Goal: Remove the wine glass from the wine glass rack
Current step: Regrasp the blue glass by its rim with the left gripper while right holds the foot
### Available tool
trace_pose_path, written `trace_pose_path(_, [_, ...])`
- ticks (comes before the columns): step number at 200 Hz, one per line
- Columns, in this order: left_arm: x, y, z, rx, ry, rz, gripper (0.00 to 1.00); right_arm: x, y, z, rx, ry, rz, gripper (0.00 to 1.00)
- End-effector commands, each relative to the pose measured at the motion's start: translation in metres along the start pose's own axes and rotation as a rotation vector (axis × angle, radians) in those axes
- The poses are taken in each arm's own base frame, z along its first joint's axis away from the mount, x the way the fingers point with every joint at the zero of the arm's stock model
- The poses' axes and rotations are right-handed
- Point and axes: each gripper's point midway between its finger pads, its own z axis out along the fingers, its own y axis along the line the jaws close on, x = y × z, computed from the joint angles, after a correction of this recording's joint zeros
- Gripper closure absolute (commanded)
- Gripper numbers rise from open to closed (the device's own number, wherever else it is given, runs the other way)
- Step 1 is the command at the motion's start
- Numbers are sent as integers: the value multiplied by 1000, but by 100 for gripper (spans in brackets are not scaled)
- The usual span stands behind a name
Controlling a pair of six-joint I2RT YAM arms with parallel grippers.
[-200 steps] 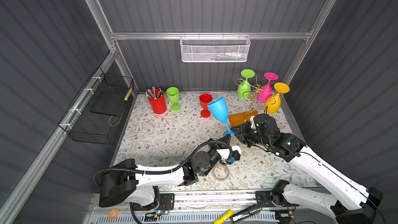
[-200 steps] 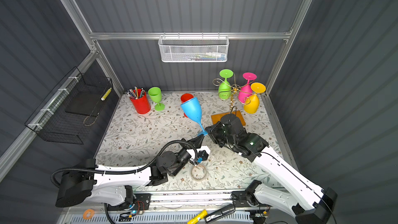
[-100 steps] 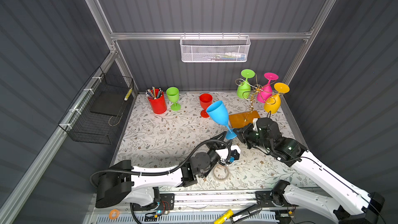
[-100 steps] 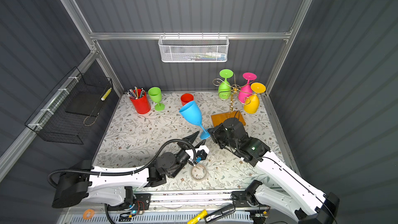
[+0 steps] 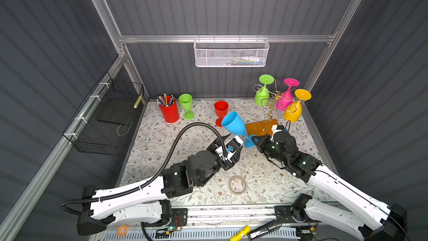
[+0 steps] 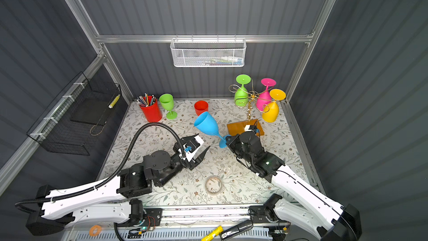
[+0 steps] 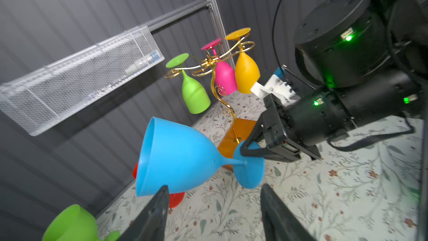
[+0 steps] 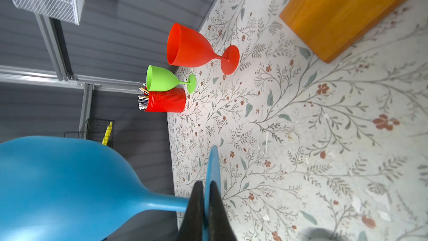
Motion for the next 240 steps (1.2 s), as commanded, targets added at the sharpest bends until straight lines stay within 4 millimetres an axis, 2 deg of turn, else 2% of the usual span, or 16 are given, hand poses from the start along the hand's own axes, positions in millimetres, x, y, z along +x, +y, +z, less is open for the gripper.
trace_pose_path(1, [11,-7,1,122,141,-104,38,-13,9,-2,-66,-84,-134,100])
trace_pose_path(28, [6,21,18,165,184,-295,41,-14,7,-3,-94,-116,-208,100])
trace_pose_path(51, [-9,34,25,191,184,-366,41,-17,3,-6,-101,-149,-261,100])
trace_pose_path(55, [-7,33,28,196,197,-371,41,-17,3,-6,-104,-154,-271,100])
trace_pose_path(57, [-17,37,27,196,179,-378,41,-18,3,-7,-105,-158,-275,100])
trace_pose_path(60, [-21,39,28,196,177,-385,41,-18,3,-6,-105,-159,-282,100])
trace_pose_path(110, [-20,64,49,264,250,-635,50,-23,0,-8,-94,-199,-358,100])
trace_pose_path(134, [-14,66,56,269,285,-708,52,-24,-1,-9,-91,-207,-375,100])
trace_pose_path(185, [3,57,71,294,353,-793,57,-25,-3,-8,-82,-214,-389,100])
trace_pose_path(240, [19,54,71,271,395,-829,61,-27,-7,-8,-71,-232,-396,100])
